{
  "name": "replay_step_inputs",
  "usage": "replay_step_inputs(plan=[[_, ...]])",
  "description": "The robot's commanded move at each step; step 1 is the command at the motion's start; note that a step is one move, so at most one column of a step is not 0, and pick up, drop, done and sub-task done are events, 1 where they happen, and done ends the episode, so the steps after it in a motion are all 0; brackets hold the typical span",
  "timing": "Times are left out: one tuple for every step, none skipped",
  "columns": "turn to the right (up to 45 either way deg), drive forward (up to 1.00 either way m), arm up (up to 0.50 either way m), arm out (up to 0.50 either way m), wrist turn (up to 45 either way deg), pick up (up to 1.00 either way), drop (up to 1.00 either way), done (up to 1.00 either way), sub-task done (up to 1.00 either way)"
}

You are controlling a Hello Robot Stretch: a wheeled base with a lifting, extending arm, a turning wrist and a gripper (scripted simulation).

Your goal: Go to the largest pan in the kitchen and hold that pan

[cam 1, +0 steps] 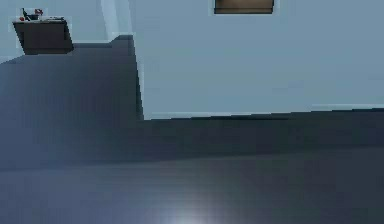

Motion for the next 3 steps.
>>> replay_step_inputs(plan=[[-3.0,0.00,0.00,0.00,0.0,0.00,0.00,0.00,0.00],[0.0,0.20,0.00,0.00,0.0,0.00,0.00,0.00,0.00],[-45.0,0.00,0.00,0.00,0.0,0.00,0.00,0.00,0.00]])
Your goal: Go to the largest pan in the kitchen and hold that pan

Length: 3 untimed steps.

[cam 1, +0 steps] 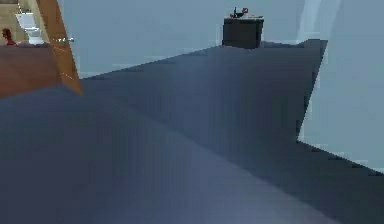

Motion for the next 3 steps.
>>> replay_step_inputs(plan=[[-45.0,0.00,0.00,0.00,0.0,0.00,0.00,0.00,0.00],[-45.0,0.00,0.00,0.00,0.0,0.00,0.00,0.00,0.00],[-42.0,0.00,0.00,0.00,0.0,0.00,0.00,0.00,0.00]])
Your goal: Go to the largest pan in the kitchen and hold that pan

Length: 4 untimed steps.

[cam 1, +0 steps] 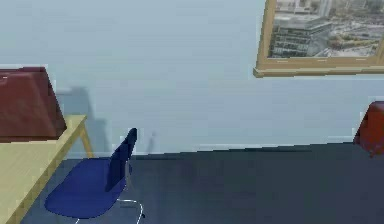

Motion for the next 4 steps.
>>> replay_step_inputs(plan=[[0.0,0.85,0.00,0.00,0.0,0.00,0.00,0.00,0.00],[-9.0,0.00,0.00,0.00,0.0,0.00,0.00,0.00,0.00],[0.0,0.25,0.00,0.00,0.0,0.00,0.00,0.00,0.00],[-45.0,0.00,0.00,0.00,0.0,0.00,0.00,0.00,0.00]])
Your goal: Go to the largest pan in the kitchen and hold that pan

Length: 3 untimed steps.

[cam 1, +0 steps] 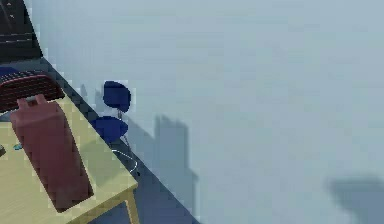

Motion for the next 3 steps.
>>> replay_step_inputs(plan=[[-3.0,0.00,0.00,0.00,0.0,0.00,0.00,0.00,0.00],[45.0,0.00,0.00,0.00,0.0,0.00,0.00,0.00,0.00],[45.0,0.00,0.00,0.00,0.0,0.00,0.00,0.00,0.00]])
